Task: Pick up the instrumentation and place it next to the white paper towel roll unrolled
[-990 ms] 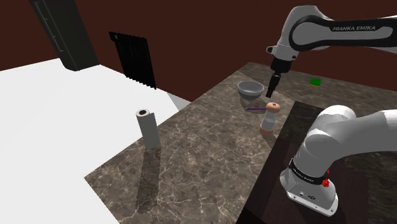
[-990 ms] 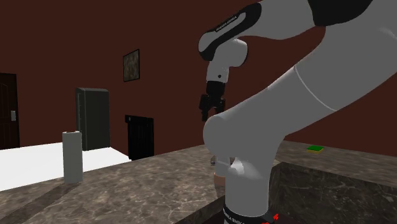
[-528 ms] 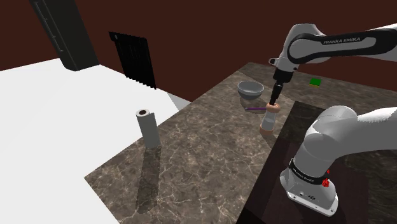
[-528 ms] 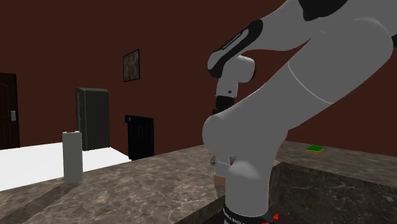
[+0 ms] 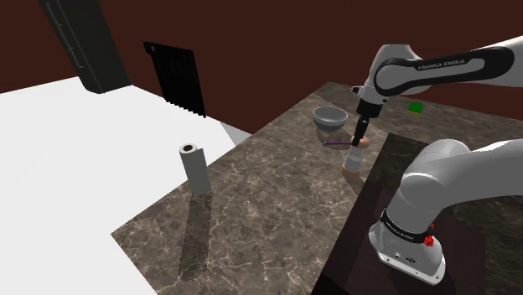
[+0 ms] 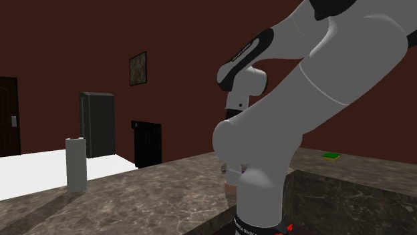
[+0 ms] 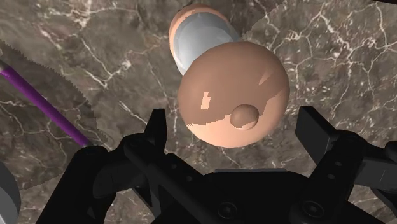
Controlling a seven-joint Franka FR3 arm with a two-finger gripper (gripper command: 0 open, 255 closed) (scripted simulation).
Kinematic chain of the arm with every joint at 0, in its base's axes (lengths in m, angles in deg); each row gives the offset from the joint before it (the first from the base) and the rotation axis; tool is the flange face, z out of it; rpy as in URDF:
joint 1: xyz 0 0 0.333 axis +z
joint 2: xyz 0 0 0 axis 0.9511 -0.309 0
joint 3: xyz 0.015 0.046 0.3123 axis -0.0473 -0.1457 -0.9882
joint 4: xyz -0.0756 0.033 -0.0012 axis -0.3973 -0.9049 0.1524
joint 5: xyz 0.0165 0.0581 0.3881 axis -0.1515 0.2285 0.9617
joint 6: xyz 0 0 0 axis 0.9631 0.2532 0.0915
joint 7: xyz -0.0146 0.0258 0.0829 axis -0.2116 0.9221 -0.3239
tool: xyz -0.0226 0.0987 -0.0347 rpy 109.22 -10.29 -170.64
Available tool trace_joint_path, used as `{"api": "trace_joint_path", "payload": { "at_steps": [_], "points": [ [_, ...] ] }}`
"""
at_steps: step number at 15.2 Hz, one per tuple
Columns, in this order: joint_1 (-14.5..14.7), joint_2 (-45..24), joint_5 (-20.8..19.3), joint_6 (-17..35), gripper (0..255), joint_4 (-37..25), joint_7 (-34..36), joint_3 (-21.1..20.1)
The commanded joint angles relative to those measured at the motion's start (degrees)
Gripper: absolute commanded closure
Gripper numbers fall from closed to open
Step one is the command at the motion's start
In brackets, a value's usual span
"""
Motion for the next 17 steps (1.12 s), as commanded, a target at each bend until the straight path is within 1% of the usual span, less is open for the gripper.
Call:
{"api": "trace_joint_path", "payload": {
  "at_steps": [1, 5, 6, 15, 17],
  "points": [
    [0.0, 0.0, 0.0, 0.1, 0, 0.2, 0.0, 0.0],
    [0.0, 0.0, 0.0, 0.1, 0, 0.1, 0.0, 0.0],
    [0.0, 0.0, 0.0, 0.1, 255, 0.1, 0.0, 0.0],
    [0.0, 0.0, 0.0, 0.1, 255, 0.2, 0.0, 0.0],
    [0.1, 0.7, 0.5, -1.7, 255, -1.0, 0.2, -0.7]
  ]
}}
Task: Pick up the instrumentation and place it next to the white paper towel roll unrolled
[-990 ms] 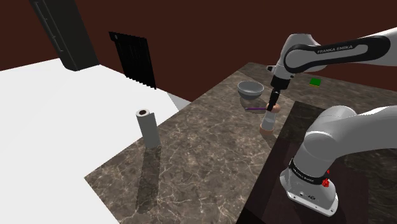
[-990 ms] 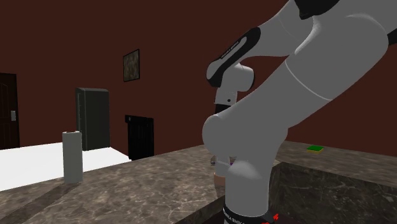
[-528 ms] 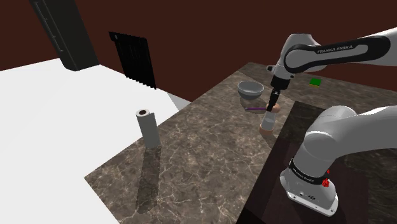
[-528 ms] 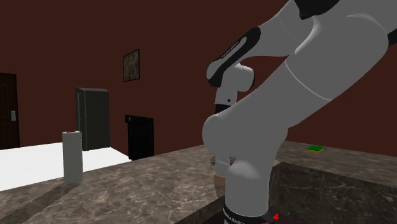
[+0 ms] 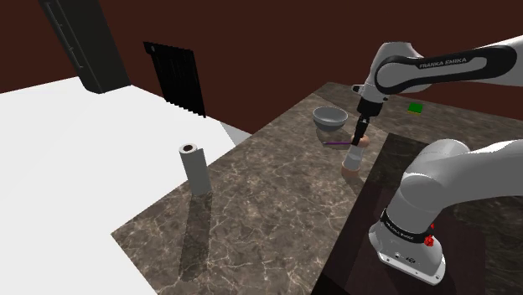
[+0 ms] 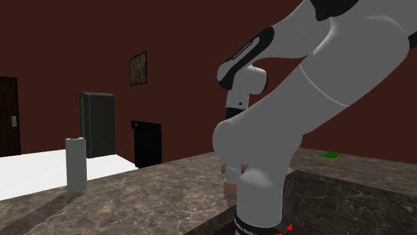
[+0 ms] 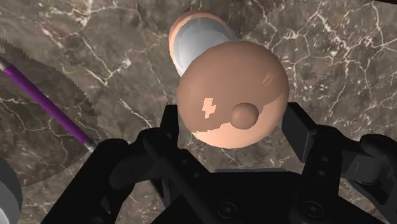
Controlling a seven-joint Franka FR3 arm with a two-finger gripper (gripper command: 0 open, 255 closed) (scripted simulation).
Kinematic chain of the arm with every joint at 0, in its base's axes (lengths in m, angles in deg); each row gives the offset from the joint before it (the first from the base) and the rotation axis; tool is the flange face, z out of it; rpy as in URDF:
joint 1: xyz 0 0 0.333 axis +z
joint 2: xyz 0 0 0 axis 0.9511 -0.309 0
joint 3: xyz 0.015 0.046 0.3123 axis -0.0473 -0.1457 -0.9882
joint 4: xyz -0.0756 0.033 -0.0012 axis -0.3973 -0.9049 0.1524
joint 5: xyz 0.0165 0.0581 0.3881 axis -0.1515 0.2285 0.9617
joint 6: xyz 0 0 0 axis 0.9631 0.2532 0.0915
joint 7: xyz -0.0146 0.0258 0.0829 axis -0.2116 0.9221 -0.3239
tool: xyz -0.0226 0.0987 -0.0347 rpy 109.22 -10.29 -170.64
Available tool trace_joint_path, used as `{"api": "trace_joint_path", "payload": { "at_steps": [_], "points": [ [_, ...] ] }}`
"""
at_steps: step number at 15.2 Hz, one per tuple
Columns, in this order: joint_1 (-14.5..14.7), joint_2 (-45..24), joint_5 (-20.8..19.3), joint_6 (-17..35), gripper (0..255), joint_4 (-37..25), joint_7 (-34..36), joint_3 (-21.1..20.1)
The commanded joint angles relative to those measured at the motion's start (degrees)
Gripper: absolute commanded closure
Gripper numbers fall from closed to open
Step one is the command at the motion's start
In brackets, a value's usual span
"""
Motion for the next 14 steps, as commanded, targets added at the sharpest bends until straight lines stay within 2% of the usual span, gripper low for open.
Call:
{"api": "trace_joint_path", "payload": {
  "at_steps": [1, 14],
  "points": [
    [0.1, 0.5, 0.4, -1.5, 255, -1.1, 0.1, -0.5],
    [1.4, 2.4, 3.5, -12.0, 255, -9.8, 1.2, -4.2]
  ]
}}
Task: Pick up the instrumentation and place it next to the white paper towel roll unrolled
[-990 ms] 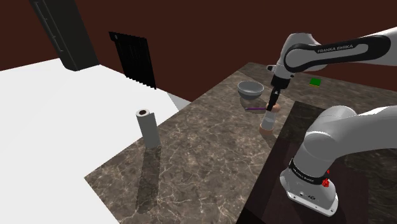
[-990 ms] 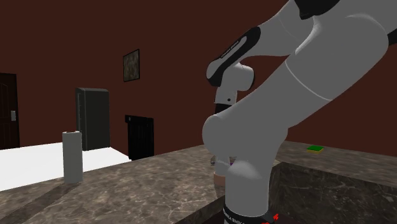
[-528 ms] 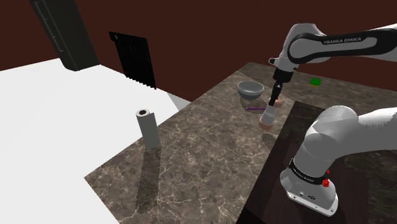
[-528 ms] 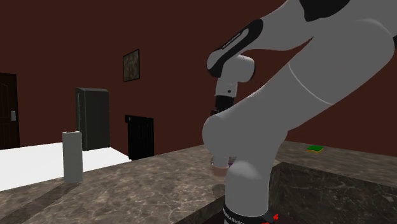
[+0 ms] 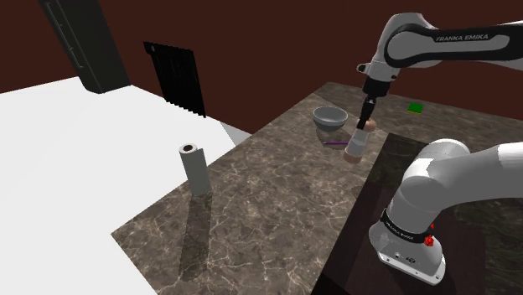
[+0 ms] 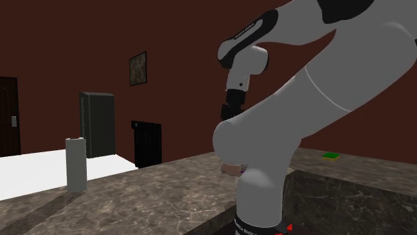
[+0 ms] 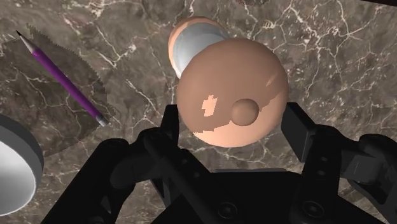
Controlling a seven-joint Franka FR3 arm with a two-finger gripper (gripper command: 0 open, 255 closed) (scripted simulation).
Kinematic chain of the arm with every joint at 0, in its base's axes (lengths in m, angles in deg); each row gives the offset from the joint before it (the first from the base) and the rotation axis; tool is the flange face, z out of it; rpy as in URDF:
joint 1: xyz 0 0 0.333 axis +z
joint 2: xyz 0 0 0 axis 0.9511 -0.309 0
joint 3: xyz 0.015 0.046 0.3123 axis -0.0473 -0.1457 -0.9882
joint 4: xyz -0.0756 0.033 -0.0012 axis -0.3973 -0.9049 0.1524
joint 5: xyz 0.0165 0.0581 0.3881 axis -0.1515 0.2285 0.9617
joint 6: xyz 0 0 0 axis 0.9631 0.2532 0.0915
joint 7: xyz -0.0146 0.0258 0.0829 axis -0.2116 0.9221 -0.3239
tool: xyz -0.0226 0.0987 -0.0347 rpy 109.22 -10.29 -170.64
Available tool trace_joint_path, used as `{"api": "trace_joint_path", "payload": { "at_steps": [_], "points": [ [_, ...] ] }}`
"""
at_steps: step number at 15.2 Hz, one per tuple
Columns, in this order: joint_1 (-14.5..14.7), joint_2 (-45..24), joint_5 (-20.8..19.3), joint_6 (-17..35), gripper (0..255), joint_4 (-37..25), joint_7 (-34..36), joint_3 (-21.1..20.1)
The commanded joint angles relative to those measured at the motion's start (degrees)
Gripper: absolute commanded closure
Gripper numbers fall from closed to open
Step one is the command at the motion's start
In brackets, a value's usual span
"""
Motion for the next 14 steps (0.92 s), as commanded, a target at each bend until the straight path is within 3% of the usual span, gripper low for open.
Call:
{"api": "trace_joint_path", "payload": {
  "at_steps": [1, 14],
  "points": [
    [0.3, -0.2, 0.5, -1.4, 255, -1.6, 0.1, -0.5],
    [1.7, -1.3, 3.0, -10.5, 255, -11.9, 0.9, -3.1]
  ]
}}
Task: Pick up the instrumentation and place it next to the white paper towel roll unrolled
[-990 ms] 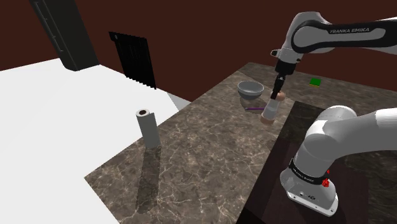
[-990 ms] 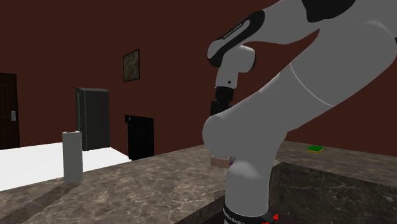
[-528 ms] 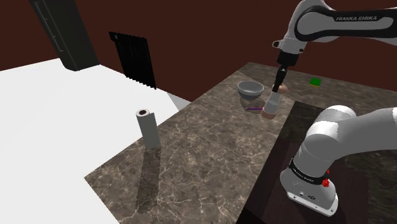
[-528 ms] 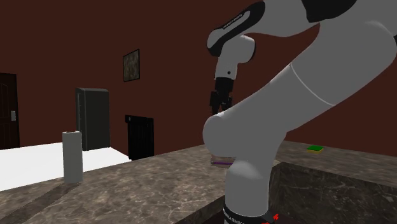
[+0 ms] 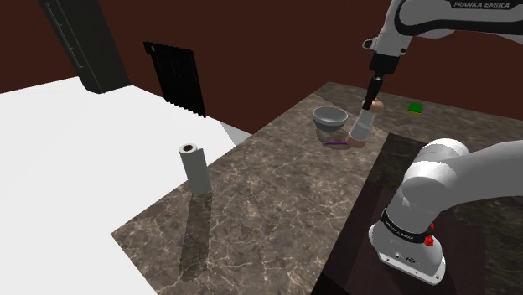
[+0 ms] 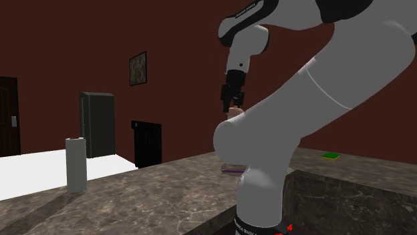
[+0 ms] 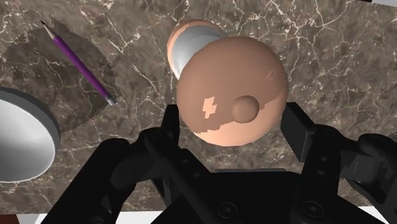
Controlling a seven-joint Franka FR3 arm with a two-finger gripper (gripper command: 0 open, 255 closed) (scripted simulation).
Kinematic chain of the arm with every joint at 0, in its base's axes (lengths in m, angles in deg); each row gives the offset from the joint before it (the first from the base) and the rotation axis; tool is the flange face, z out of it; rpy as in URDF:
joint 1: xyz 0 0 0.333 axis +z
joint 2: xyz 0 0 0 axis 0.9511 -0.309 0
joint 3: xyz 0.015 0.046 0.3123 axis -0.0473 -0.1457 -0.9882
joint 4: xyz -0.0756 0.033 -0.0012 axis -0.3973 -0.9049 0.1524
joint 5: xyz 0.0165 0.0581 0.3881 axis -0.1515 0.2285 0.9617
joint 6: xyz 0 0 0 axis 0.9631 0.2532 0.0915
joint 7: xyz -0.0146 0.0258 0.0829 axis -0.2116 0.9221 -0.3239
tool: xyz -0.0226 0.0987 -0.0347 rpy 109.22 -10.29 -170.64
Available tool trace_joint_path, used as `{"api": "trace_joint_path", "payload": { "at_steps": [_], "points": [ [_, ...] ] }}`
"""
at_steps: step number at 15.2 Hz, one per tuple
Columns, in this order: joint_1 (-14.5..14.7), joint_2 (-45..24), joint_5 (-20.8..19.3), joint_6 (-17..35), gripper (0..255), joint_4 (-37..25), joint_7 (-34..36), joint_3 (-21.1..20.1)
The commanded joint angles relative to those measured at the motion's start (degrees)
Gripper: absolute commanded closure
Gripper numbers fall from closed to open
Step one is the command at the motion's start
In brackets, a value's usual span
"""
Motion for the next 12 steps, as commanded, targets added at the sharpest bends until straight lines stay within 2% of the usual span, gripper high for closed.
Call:
{"api": "trace_joint_path", "payload": {
  "at_steps": [1, 12],
  "points": [
    [0.3, -0.4, 0.4, -1.3, 255, -1.7, 0.2, -0.4],
    [1.5, -3.0, 2.1, -8.5, 255, -11.5, 0.7, -1.9]
  ]
}}
